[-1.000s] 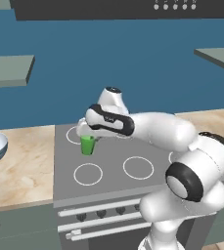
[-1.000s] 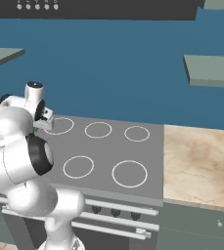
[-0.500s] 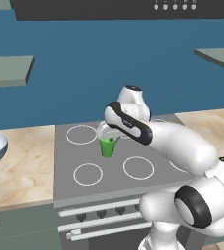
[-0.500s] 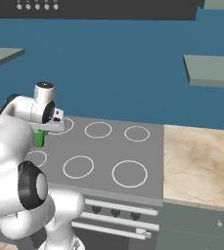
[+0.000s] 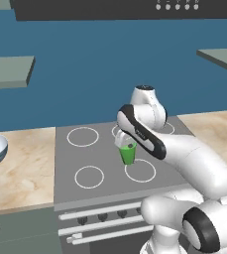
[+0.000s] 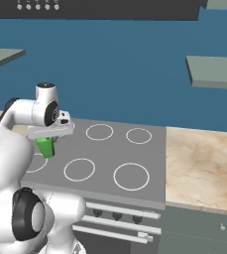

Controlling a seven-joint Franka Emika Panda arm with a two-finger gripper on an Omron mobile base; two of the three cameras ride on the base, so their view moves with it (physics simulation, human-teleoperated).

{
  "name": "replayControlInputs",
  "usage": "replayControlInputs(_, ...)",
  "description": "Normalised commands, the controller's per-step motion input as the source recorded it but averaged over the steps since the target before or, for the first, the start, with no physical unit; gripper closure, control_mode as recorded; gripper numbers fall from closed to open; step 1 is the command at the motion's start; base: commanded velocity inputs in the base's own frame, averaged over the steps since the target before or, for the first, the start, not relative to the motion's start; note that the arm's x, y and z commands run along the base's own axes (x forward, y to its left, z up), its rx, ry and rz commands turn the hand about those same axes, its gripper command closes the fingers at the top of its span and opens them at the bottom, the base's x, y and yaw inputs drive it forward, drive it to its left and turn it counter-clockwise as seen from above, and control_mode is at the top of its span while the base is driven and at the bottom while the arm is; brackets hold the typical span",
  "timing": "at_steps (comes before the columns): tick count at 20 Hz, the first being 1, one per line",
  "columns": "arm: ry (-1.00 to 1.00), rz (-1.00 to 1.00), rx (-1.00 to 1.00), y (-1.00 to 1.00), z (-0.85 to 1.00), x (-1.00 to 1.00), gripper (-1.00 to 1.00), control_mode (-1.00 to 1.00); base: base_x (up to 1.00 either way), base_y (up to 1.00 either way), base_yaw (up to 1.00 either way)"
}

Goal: Pick the cup and bowl from the counter and place them on the counter next to the sink.

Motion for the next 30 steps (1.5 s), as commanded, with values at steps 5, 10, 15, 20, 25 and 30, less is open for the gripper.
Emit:
replayControlInputs(5,0.00,0.00,0.04,-0.58,0.13,-0.48,1.00,-1.00,0.00,0.00,0.00)
replayControlInputs(10,0.01,0.00,0.00,-0.19,0.01,-0.16,1.00,-1.00,0.00,0.00,0.00)
replayControlInputs(15,0.00,0.00,0.00,0.00,0.00,0.00,1.00,-1.00,0.00,0.00,0.00)
replayControlInputs(20,0.00,0.00,0.00,0.00,0.00,0.00,1.00,-1.00,0.00,0.00,0.00)
replayControlInputs(25,0.00,0.00,0.00,0.00,0.00,0.00,1.00,1.00,0.00,0.00,0.00)
replayControlInputs(30,0.00,0.00,0.00,0.00,0.00,0.00,1.00,1.00,-0.30,-0.13,-0.04)
